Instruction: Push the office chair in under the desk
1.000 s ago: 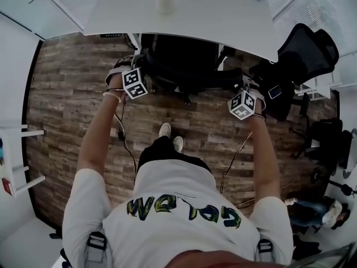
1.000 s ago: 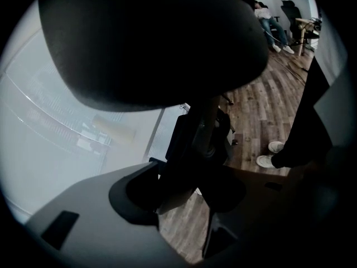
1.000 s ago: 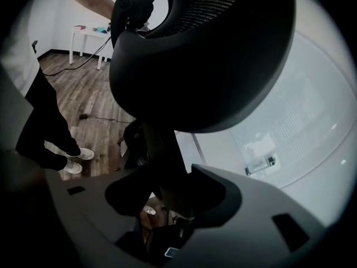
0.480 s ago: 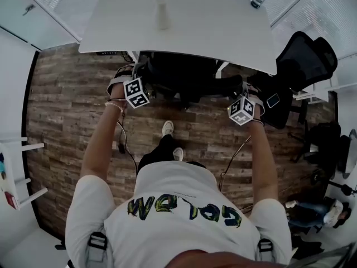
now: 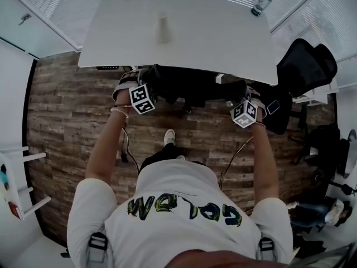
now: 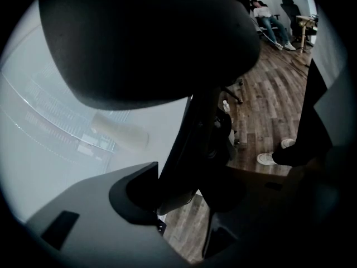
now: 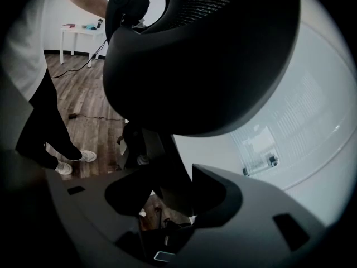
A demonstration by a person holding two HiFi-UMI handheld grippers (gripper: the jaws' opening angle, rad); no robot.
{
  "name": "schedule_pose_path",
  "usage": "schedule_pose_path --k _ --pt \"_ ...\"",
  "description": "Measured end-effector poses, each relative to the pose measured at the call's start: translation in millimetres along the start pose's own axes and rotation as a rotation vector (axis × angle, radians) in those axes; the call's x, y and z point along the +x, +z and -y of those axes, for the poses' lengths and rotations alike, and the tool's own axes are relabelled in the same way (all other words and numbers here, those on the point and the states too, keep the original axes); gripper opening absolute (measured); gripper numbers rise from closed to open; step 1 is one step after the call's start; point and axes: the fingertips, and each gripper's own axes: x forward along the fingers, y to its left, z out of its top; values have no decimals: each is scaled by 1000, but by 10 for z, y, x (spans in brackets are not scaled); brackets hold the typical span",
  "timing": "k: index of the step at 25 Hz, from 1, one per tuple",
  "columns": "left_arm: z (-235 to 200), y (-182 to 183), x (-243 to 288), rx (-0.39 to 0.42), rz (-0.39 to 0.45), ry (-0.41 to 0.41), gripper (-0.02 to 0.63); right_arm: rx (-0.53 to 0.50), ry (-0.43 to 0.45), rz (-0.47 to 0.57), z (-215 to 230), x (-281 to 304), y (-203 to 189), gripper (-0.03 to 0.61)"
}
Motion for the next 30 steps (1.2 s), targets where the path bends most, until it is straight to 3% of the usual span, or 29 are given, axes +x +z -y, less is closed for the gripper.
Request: schedule_pose_path --k 19,26,30 --pt "-245 65 234 -5 -20 18 223 5 5 46 263 238 2 221" --pt "-240 80 186 -49 -8 35 249 64 -1 74 257 205 34 250" --pt "-241 103 20 -152 7 61 264 168 -10 88 290 24 45 258"
